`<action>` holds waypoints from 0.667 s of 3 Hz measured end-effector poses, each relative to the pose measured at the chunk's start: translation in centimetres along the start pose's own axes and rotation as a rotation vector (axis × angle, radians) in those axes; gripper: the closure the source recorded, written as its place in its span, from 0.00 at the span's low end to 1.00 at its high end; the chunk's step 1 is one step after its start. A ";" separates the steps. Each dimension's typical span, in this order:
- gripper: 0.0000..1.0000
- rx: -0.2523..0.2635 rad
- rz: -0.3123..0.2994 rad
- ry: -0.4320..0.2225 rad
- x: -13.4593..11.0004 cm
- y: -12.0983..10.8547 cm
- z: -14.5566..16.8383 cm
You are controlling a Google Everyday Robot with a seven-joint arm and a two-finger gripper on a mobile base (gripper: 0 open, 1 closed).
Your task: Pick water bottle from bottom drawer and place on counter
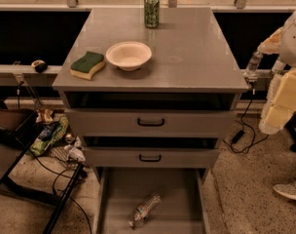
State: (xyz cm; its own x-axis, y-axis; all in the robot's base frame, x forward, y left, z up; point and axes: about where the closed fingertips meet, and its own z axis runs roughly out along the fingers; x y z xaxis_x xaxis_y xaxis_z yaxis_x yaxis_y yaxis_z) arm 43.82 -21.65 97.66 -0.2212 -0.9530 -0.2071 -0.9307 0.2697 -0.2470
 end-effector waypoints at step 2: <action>0.00 0.019 -0.035 0.068 -0.2 0.2 1.0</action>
Offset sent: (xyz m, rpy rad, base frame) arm 0.0031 0.0093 -0.0325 -0.2291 0.0111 0.0365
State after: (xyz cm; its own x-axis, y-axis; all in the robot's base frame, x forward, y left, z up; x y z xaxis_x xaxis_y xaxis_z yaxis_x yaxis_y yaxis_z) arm 43.93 -21.28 96.66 -0.2088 -0.9688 -0.1333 -0.9327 0.2383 -0.2706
